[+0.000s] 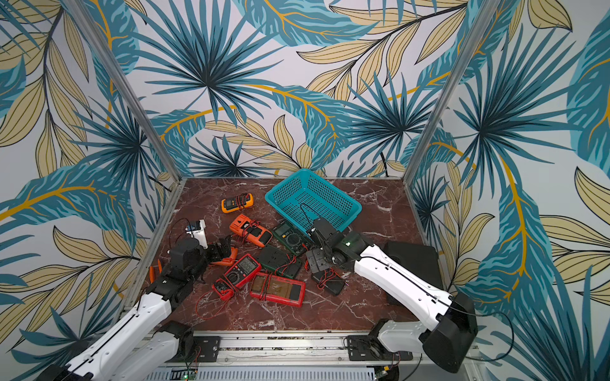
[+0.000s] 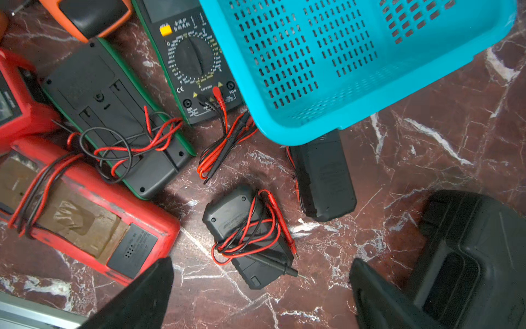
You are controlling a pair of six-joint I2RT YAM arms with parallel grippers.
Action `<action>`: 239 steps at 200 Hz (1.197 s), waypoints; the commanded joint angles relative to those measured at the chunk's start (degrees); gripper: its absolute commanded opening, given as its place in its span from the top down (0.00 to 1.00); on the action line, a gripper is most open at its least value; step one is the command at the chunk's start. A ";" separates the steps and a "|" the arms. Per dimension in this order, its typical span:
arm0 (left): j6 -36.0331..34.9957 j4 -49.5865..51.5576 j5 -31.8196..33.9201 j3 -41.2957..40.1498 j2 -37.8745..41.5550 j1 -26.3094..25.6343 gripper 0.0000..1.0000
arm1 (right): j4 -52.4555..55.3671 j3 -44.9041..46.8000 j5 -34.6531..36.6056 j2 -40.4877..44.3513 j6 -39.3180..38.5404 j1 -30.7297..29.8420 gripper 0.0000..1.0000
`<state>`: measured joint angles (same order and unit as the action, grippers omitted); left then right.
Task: Put the multimeter into the basket
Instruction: Pick up the multimeter from the center of the board.
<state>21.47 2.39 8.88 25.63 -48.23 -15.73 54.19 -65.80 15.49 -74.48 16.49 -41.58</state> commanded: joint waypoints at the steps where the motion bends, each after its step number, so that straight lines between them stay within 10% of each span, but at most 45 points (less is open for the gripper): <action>1: 0.25 -0.73 0.79 2.01 0.50 -0.14 0.00 | 3.41 -0.91 -3.27 -1.71 -1.41 -0.54 0.01; 239: 6.69 14.66 8.68 4.60 3.82 -0.16 0.00 | -9.07 -8.29 -16.22 -24.90 -11.33 -14.85 0.01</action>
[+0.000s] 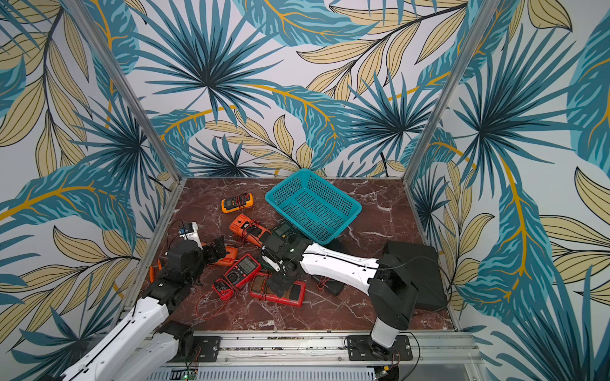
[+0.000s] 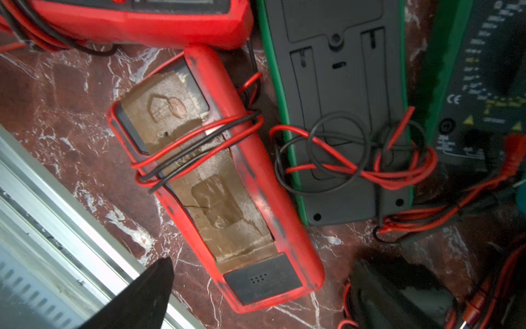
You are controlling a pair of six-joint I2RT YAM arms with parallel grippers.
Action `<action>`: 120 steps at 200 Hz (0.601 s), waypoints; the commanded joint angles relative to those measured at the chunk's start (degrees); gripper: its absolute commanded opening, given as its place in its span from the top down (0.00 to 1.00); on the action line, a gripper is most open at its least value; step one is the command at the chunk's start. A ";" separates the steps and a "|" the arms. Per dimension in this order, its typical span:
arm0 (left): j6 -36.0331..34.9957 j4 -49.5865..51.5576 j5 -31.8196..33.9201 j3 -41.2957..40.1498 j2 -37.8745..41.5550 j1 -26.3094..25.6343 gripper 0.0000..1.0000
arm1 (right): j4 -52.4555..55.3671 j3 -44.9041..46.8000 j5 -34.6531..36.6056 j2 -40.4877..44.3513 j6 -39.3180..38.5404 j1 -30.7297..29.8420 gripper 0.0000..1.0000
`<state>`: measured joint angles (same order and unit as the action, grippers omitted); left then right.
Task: Put the multimeter into the basket
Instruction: Pick up the multimeter from the center of the board.
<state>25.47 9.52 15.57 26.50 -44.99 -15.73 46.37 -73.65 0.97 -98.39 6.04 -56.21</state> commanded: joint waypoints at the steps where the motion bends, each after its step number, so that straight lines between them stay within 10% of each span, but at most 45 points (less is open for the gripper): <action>1: 2.80 8.10 1.96 3.86 0.64 -0.13 0.00 | -1.27 -0.38 -1.82 -1.07 -0.93 -0.29 0.00; 45: 10.90 25.44 -1.25 9.26 2.05 -5.09 0.00 | -3.77 3.26 -4.02 0.27 0.93 -0.22 0.01; 120: 25.83 30.04 8.99 9.95 -3.57 -39.55 0.00 | -4.80 7.55 -5.39 3.77 1.58 0.68 0.00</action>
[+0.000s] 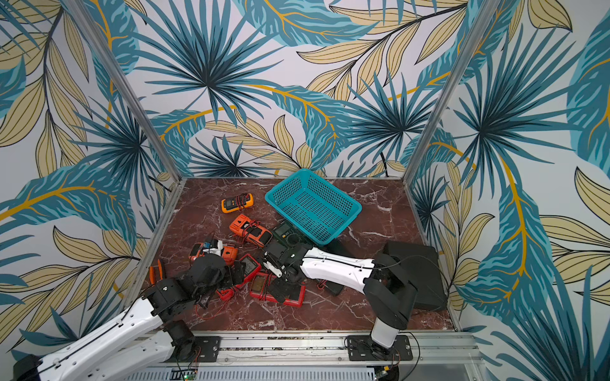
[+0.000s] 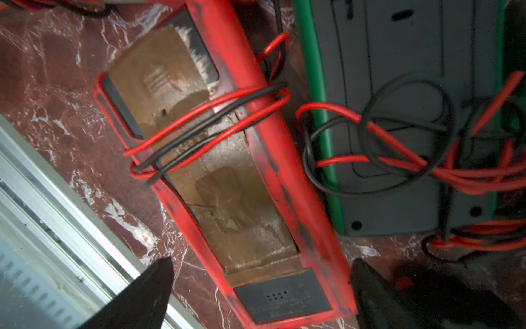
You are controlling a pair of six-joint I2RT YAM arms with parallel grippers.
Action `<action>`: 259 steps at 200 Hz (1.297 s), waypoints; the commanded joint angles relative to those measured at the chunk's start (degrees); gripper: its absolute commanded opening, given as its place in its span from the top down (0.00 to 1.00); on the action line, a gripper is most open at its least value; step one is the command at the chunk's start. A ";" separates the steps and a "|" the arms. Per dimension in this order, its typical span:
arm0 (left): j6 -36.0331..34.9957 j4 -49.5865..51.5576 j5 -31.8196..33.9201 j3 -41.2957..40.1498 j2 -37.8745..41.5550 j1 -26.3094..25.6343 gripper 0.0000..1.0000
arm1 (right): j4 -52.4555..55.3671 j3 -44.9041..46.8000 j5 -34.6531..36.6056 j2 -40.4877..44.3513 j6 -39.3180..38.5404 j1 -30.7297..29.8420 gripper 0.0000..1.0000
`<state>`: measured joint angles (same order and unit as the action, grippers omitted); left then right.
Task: Put the multimeter into the basket
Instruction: Pick up the multimeter from the center of the board.
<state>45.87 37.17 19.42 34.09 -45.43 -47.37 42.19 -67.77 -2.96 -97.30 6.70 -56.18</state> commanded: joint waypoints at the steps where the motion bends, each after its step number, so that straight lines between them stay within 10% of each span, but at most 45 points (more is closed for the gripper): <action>1: 5.45 2.30 5.25 2.42 -3.24 -8.26 0.00 | -0.62 1.71 -1.57 2.75 0.89 0.69 0.00; 43: 3.82 -2.10 3.92 2.26 -8.63 -19.42 0.00 | -1.44 3.95 -4.95 5.18 0.99 3.06 0.01; 163: 4.18 -10.41 -5.22 -4.66 -17.33 -20.91 0.21 | -7.25 9.14 -13.21 4.91 3.27 8.02 0.01; 259: 7.80 -10.68 -0.39 -8.85 -18.47 -20.59 0.35 | -15.37 15.77 -24.44 7.12 10.20 8.03 0.00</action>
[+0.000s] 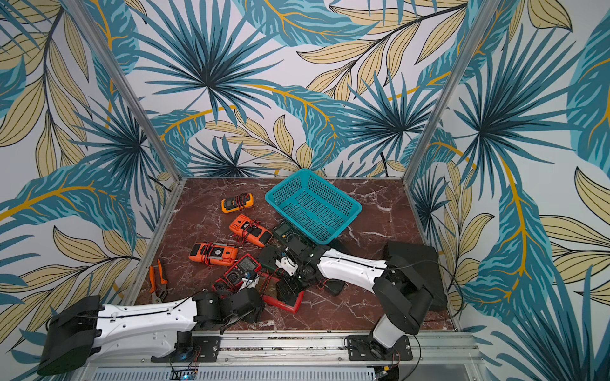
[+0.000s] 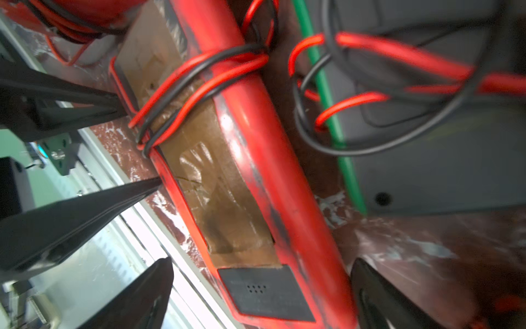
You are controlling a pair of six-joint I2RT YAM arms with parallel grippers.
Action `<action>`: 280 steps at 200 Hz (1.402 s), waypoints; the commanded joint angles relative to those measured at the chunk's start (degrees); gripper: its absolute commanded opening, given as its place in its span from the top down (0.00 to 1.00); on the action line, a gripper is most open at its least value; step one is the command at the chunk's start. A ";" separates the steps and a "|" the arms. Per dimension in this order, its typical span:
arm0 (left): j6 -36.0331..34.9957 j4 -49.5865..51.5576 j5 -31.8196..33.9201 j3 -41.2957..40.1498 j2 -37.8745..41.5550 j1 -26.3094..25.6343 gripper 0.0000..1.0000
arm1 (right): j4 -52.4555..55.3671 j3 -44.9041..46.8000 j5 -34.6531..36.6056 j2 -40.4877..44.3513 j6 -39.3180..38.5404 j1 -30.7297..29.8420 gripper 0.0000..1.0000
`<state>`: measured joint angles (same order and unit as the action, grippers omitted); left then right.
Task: Put the multimeter into the basket
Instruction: Pick up the multimeter from the center of the board.
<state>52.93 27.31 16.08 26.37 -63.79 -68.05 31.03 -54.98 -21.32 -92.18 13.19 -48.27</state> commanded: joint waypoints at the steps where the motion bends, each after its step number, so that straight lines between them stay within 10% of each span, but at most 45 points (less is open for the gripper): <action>1: 0.71 -0.88 3.02 -1.18 -0.11 0.10 0.35 | -4.52 3.14 -6.22 2.00 3.87 0.16 0.01; 81: -2.66 -4.24 -0.52 -1.64 -2.74 2.15 0.42 | -17.57 5.51 -10.01 -2.87 9.14 0.19 0.08; 225: -3.23 -6.84 -2.38 -1.58 -3.86 1.73 0.46 | -24.83 0.94 -22.17 -4.88 14.21 0.37 0.60; 280: -3.71 -7.45 -1.84 -1.08 -3.53 1.69 0.45 | -27.86 0.45 -24.48 -7.70 16.96 0.15 0.58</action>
<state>47.99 25.87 16.43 25.54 -67.40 -66.32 8.86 -52.88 -39.66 -98.63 28.34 -46.59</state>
